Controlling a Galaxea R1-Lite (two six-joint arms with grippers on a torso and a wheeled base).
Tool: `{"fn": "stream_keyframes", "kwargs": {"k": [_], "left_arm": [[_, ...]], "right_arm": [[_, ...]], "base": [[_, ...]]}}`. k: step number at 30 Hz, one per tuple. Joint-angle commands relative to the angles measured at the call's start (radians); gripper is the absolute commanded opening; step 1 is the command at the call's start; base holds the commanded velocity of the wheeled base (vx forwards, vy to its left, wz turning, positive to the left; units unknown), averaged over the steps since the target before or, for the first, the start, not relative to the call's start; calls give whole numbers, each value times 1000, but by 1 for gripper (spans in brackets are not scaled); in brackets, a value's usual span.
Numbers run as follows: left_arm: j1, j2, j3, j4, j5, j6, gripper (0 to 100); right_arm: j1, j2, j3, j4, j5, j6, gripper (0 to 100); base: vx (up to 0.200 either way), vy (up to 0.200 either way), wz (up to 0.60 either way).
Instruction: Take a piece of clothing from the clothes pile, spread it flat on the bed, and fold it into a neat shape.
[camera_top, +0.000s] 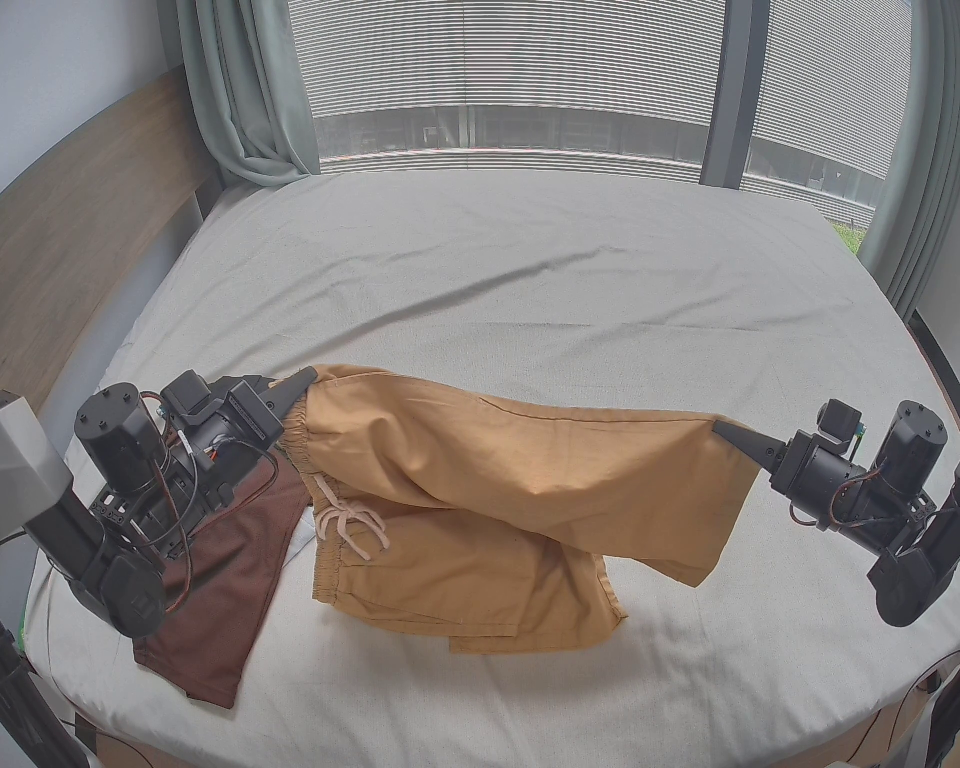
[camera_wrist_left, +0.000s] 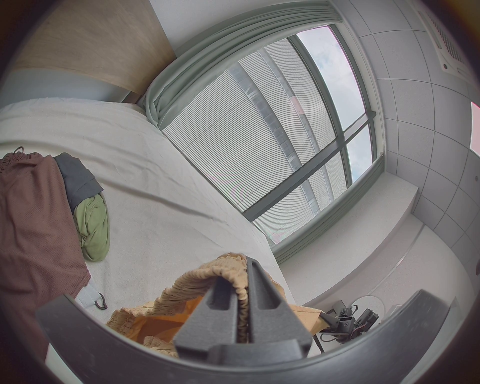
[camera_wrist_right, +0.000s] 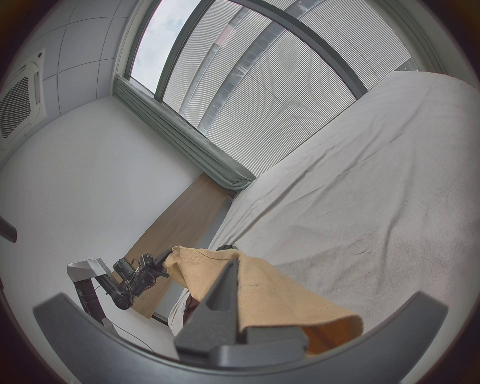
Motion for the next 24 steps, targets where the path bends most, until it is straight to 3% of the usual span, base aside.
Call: {"fn": "stream_keyframes", "kwargs": {"k": [1, 24], "left_arm": [[2, 1, -2, 0, 0, 0, 0], [33, 12, -6, 0, 0, 0, 0]], "right_arm": [[-2, -14, -11, 1, -1, 3, 0], [-56, -9, -63, -1, -1, 0, 0]], "base": [[0, 0, 0], [0, 0, 0]]}}
